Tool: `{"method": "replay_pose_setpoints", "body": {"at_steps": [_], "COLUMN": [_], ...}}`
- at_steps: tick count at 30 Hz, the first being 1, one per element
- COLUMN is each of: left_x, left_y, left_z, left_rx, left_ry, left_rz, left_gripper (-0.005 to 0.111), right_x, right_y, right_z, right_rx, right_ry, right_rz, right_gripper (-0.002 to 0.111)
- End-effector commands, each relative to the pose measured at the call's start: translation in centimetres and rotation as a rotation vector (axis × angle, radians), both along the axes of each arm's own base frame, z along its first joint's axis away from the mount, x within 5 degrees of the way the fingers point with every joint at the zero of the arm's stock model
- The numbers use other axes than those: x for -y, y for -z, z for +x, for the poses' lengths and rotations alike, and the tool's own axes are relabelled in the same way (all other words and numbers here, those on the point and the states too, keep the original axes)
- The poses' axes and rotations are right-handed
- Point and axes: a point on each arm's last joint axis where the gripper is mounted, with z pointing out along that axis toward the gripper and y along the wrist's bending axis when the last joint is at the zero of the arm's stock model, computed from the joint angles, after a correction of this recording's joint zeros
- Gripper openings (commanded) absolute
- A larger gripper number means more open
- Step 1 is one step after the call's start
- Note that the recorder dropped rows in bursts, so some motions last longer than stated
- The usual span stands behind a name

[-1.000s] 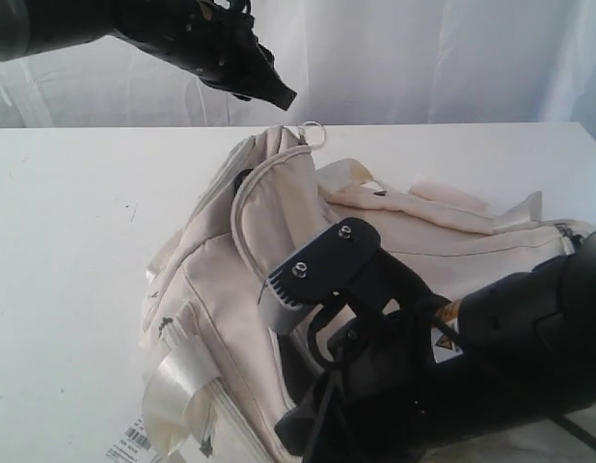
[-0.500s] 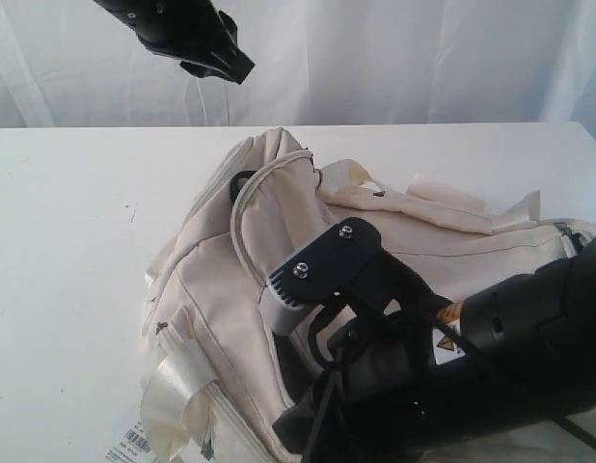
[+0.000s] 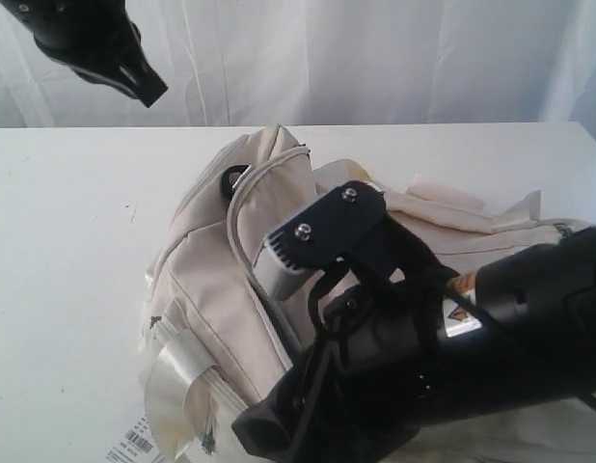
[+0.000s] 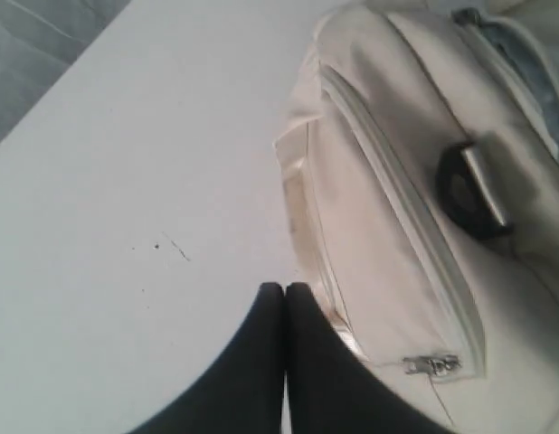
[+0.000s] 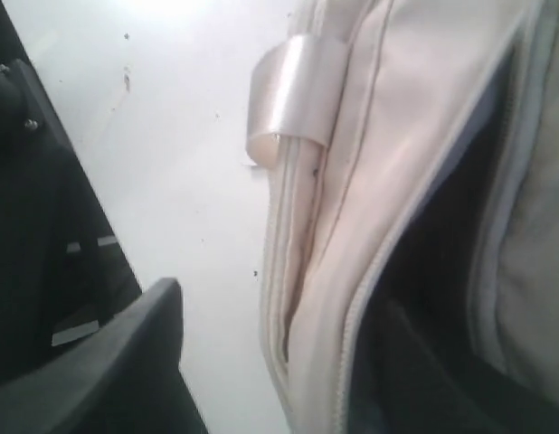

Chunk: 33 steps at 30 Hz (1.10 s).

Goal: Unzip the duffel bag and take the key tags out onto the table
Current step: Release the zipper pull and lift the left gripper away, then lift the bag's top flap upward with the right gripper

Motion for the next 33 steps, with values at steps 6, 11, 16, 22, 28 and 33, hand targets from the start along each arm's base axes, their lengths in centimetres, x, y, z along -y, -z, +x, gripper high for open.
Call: {"method": "replay_pose_setpoints", "body": {"at_steps": [6, 11, 16, 22, 28, 33], "left_x": [-2.9, -4.2, -5.4, -6.1, -6.3, -6.3], "left_y": [3.5, 4.2, 5.2, 5.9, 6.1, 6.1], "left_z": [-7.0, -10.7, -13.2, -14.6, -15.0, -15.0], "left_rx": [-0.068, -0.121, -0.136, -0.096, -0.067, -0.065], "left_ry": [0.022, 0.032, 0.061, 0.059, 0.056, 0.057], "left_rz": [-0.109, -0.181, -0.189, -0.229, -0.253, -0.252], "left_gripper": [0.000, 0.000, 0.000, 0.000, 0.000, 0.000], "right_x": [1.9, 3.2, 3.1, 1.8, 0.5, 0.1], "right_y": [-4.6, -5.4, -4.1, -2.2, 0.0, 1.3], "right_z": [-0.1, 1.6, 2.6, 3.3, 4.3, 5.0], "right_rx": [0.236, 0.413, 0.437, 0.395, 0.388, 0.403], "right_ry": [-0.034, 0.085, 0.111, 0.092, 0.060, 0.058], "right_rz": [0.064, -0.044, -0.178, -0.259, -0.360, -0.438], "right_gripper": [0.059, 0.057, 0.062, 0.074, 0.071, 0.040]}}
